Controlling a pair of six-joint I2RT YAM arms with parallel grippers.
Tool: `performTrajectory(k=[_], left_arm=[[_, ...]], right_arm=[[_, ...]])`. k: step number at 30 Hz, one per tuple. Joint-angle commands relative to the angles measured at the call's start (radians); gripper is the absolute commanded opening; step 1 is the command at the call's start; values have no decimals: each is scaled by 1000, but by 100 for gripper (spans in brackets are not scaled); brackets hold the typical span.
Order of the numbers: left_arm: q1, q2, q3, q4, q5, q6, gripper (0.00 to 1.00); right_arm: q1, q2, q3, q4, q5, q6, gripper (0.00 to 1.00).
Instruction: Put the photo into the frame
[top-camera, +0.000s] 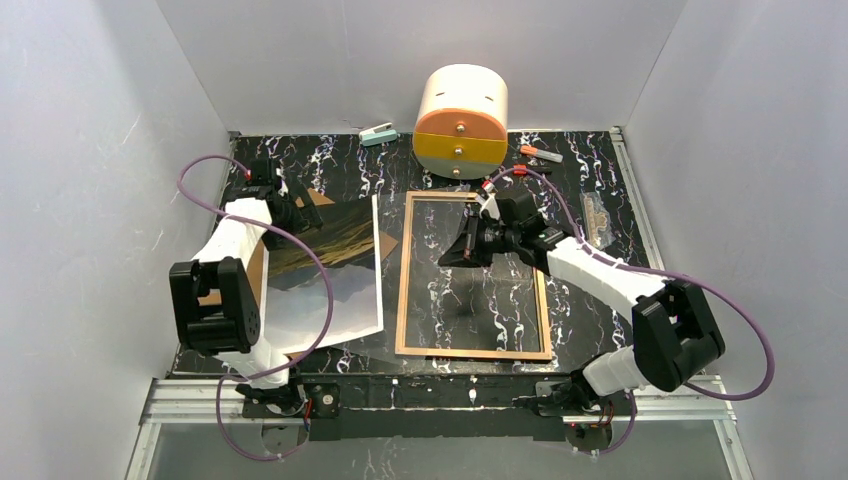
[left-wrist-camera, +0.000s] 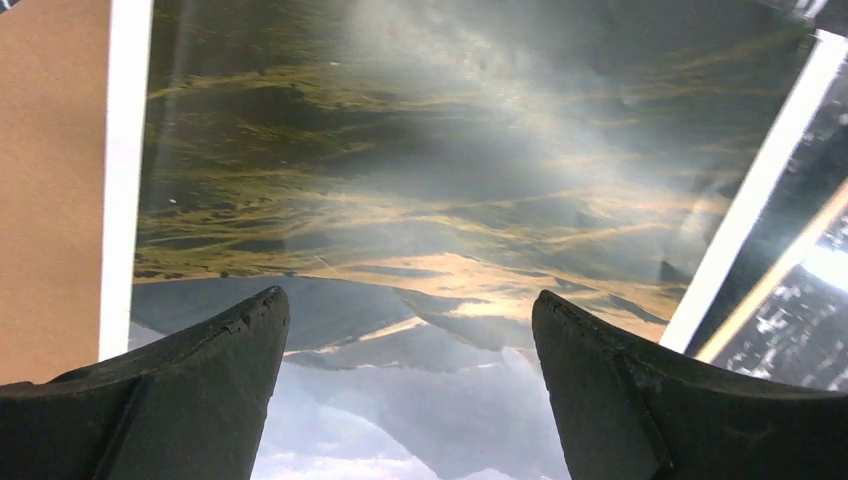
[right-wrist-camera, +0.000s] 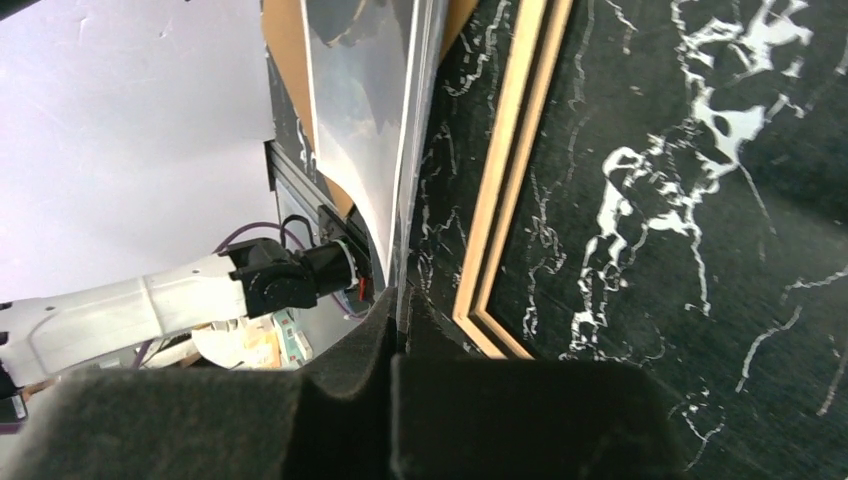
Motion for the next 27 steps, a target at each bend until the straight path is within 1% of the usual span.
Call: performTrajectory(k=[1,3,5,10,12,15,16,18,22,25,27], left_arm=[[5,-60,2,-37,104,6,90],[5,-72,-2,-32,144,4,90],[5,-84,0,-30,187,4,90],[-1,-113,-7,4,295,-3,90],[-14,-124,-21,29,318,-20,90],[-43,-138,-56,73,335,-51,90],[-83,-140,-72,90,330,-60,90],[-125,-135,-109,122,300,-82,90],[-155,-109,-190,179,220,-144,89],[-173,-86,-250,258,252,-193,87],[-182,-61,-270,289,293,-202,85]], right_arm=[[12,7,126,-75,-5,-38,1],[10,-2,158,-151,44,-91,1],[-3,-10,197,-268,77,-174,1],[-76,19,281,-544,31,-457,1],[-125,34,290,-620,26,-528,1],[-180,35,279,-625,38,-522,1],[-199,41,276,-620,46,-505,1],[-226,56,261,-587,43,-469,1],[-250,96,237,-506,25,-436,1],[-259,110,202,-388,15,-405,1],[-268,120,185,-341,11,-391,6]])
